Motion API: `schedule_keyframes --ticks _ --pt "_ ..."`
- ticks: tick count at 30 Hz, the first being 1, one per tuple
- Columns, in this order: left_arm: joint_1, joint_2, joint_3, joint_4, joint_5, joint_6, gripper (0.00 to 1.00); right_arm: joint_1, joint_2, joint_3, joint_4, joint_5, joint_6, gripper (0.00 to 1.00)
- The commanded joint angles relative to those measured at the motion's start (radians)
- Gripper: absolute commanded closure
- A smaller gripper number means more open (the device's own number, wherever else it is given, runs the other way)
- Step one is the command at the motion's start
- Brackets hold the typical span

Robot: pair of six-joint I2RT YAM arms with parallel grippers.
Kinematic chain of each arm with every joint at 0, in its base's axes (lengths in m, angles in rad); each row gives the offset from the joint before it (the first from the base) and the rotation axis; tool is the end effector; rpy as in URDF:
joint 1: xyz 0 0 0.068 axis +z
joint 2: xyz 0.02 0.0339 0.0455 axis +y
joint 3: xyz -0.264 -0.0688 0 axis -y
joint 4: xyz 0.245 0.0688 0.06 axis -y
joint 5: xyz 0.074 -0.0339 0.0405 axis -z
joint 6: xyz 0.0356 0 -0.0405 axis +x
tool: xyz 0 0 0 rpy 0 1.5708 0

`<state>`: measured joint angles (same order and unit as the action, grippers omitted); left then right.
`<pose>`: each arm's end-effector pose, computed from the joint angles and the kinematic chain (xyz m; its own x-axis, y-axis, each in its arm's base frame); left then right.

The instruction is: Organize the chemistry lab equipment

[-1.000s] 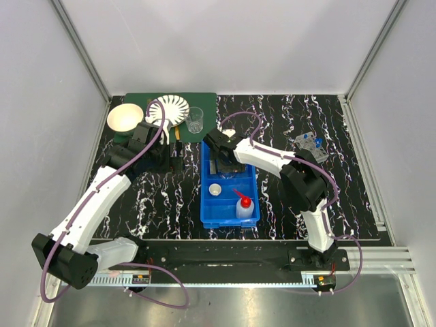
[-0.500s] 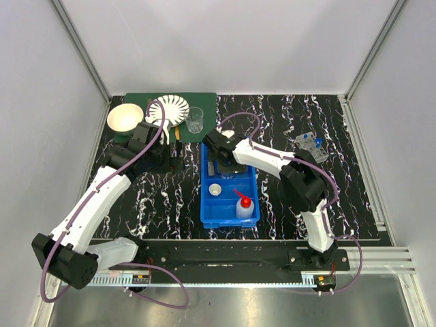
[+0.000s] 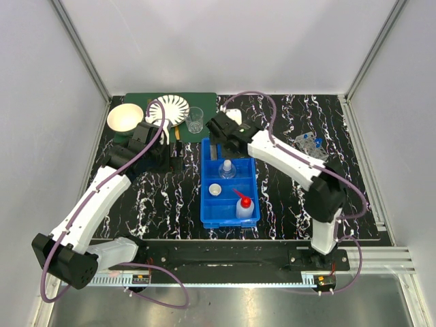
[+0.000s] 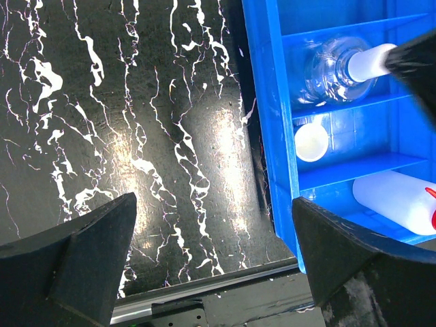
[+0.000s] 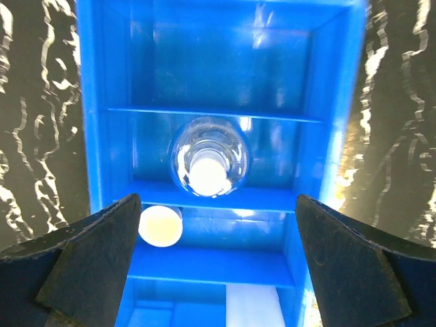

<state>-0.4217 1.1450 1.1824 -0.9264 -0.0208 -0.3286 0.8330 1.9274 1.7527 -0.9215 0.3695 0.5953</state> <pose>0.2034 -0.0904 0.3380 -0.7987 0.0047 -0.6017 0.1474 0.9710 -0.1881 0.2872 0.2968 0.2820 -0.8201 -0.1247 -0.5585 -0.1439 0.9895 -0.0097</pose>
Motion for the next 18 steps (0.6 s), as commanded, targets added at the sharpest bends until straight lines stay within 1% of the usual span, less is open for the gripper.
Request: schedule_keyframes --ticks 1,3,4,6,11,15,16,18 --pt "0.003 -0.011 0.022 0.026 0.009 0.019 0.01 0.011 -0.201 0.06 -0.079 0.127 -0.032 0.0" --pt "0.003 -0.013 0.028 0.026 0.005 0.025 0.01 0.011 -0.249 0.059 -0.08 0.146 -0.046 0.0" --pt "0.003 -0.013 0.039 0.02 -0.004 0.029 0.01 0.012 -0.296 0.051 -0.082 0.179 -0.048 0.0" --pt "0.003 -0.011 0.048 0.015 -0.025 0.034 0.01 0.011 -0.341 0.035 -0.085 0.242 -0.051 0.0" --pt "0.003 -0.019 0.066 0.012 -0.053 0.036 0.01 0.012 -0.502 -0.019 -0.086 0.348 -0.066 0.0" --pt "0.003 -0.034 0.077 0.011 -0.091 0.033 0.01 0.011 -0.629 -0.106 -0.086 0.462 -0.039 0.0" --pt "0.003 -0.04 0.083 0.011 -0.094 0.031 0.01 0.011 -0.677 -0.122 -0.085 0.474 -0.034 0.0" --pt "0.003 -0.05 0.088 0.011 -0.114 0.026 0.01 0.011 -0.72 -0.154 -0.092 0.5 -0.025 0.0"
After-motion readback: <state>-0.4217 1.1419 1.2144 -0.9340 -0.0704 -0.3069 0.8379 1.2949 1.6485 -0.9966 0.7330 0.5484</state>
